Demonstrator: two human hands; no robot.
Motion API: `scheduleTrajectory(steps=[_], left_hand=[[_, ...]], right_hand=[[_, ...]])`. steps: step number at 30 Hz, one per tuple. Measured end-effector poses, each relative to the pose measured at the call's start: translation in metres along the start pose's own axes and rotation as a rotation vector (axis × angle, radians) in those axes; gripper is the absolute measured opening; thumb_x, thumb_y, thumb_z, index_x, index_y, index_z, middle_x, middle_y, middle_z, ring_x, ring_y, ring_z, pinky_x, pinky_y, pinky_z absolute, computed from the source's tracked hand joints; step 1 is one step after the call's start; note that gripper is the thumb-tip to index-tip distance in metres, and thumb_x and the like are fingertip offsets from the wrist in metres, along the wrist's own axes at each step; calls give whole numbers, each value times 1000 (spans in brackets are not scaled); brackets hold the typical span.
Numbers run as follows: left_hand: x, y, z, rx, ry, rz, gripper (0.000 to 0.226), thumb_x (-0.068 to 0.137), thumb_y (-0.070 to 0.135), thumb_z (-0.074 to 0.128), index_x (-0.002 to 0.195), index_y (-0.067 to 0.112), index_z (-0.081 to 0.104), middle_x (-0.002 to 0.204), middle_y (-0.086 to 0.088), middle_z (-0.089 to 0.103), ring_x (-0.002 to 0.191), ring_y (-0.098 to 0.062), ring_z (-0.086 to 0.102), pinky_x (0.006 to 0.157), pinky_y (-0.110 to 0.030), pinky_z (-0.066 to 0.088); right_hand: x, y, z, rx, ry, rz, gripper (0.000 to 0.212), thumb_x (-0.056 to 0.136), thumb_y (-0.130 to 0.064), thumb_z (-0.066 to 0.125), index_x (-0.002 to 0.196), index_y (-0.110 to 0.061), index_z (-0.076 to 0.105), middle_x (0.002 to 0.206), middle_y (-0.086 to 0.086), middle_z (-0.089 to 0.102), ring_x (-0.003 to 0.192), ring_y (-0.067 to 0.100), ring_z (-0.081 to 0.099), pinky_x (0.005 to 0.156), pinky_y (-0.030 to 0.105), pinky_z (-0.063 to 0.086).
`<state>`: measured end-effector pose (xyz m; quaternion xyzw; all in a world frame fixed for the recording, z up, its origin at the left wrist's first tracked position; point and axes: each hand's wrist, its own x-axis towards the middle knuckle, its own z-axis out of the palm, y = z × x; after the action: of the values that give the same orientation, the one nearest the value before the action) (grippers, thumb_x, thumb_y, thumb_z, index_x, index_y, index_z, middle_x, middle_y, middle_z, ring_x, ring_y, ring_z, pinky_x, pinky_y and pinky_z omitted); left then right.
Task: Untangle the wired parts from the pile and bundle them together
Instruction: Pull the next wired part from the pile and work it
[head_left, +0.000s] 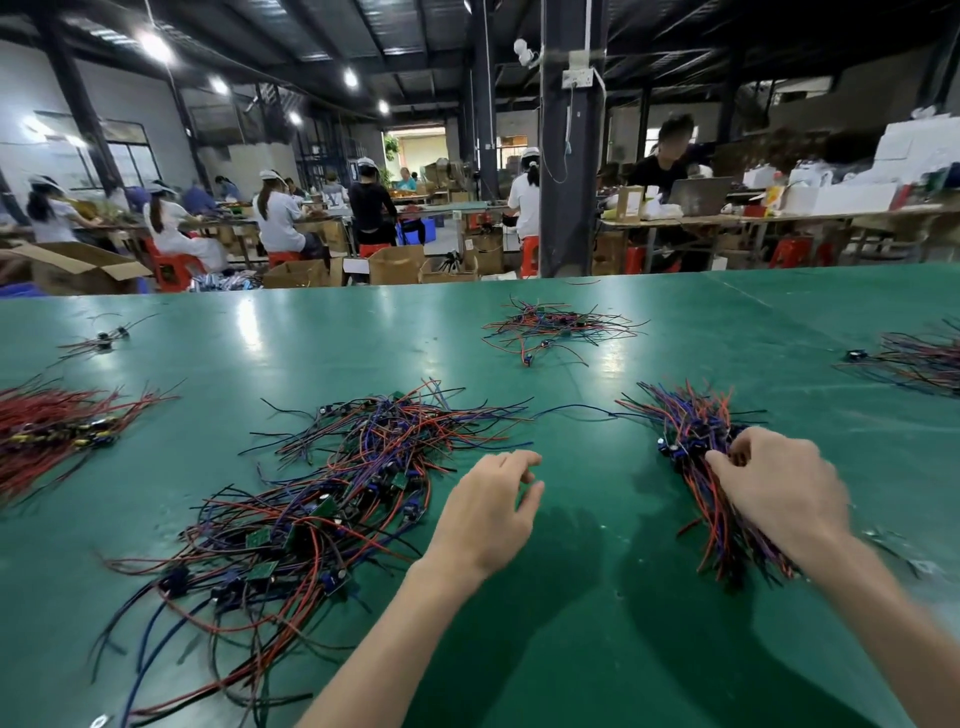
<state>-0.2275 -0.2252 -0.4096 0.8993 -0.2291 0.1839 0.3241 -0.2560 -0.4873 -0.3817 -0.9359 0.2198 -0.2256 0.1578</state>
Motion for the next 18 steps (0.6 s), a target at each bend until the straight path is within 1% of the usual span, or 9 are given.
scheduleTrajectory(steps=[2, 4, 7, 9, 11, 13, 14, 16, 18], left_hand=[[3, -6, -5, 116, 59, 14, 31, 97, 21, 47, 125, 13, 56, 107, -4, 64, 102, -19, 53, 91, -31, 42], [8, -15, -12, 246, 112, -31, 32, 98, 15, 43, 128, 11, 52, 114, -6, 62, 107, -20, 48, 94, -31, 40], [12, -32, -28, 384, 139, -222, 44, 93, 5, 44, 137, 9, 42, 126, -9, 55, 117, -22, 42, 102, -30, 35], [12, -41, -38, 501, 166, -356, 50, 88, 3, 47, 137, 9, 40, 128, -9, 54, 118, -23, 43, 100, -31, 36], [10, -47, -49, 583, 151, -486, 40, 86, 8, 53, 126, 9, 48, 123, -10, 56, 115, -25, 46, 96, -34, 39], [10, -53, -55, 620, 89, -585, 24, 88, 14, 54, 112, 10, 55, 116, -10, 59, 111, -27, 49, 93, -36, 41], [10, -55, -56, 633, 73, -610, 20, 90, 18, 54, 108, 11, 57, 114, -10, 61, 110, -28, 50, 92, -37, 41], [10, -58, -56, 650, 81, -616, 26, 92, 33, 56, 107, 13, 61, 111, -7, 63, 111, -27, 50, 92, -37, 40], [11, -61, -55, 672, 67, -610, 36, 87, 47, 61, 108, 18, 63, 108, -4, 66, 112, -26, 51, 95, -37, 39]], right_hand=[[-5, -5, -1, -68, 77, -58, 31, 88, -38, 59, 86, -7, 61, 81, 19, 64, 78, 37, 62, 64, 37, 45], [-9, -11, -1, -43, 115, -142, 28, 89, -33, 57, 88, -6, 61, 85, 19, 65, 79, 38, 63, 66, 39, 48], [-19, -22, 4, 23, 120, -233, 22, 90, -28, 56, 90, -7, 64, 87, 15, 66, 77, 36, 62, 65, 39, 48], [-28, -30, 12, 37, 95, -300, 19, 91, -26, 56, 89, -9, 65, 88, 12, 66, 75, 33, 63, 62, 34, 44], [-38, -37, 21, 36, 45, -373, 18, 91, -26, 55, 90, -11, 65, 89, 7, 67, 73, 30, 63, 61, 31, 40], [-45, -43, 31, 45, -6, -423, 18, 92, -28, 53, 91, -14, 65, 91, 3, 66, 76, 28, 63, 64, 32, 42], [-48, -45, 35, 52, -26, -439, 19, 92, -29, 52, 92, -15, 65, 91, 1, 66, 78, 27, 63, 65, 32, 42], [-53, -49, 41, 69, -57, -461, 19, 93, -31, 51, 92, -17, 64, 91, -2, 65, 79, 25, 62, 65, 32, 41], [-55, -50, 43, 85, -75, -474, 19, 93, -32, 50, 93, -19, 64, 90, -4, 64, 78, 23, 62, 65, 31, 41]])
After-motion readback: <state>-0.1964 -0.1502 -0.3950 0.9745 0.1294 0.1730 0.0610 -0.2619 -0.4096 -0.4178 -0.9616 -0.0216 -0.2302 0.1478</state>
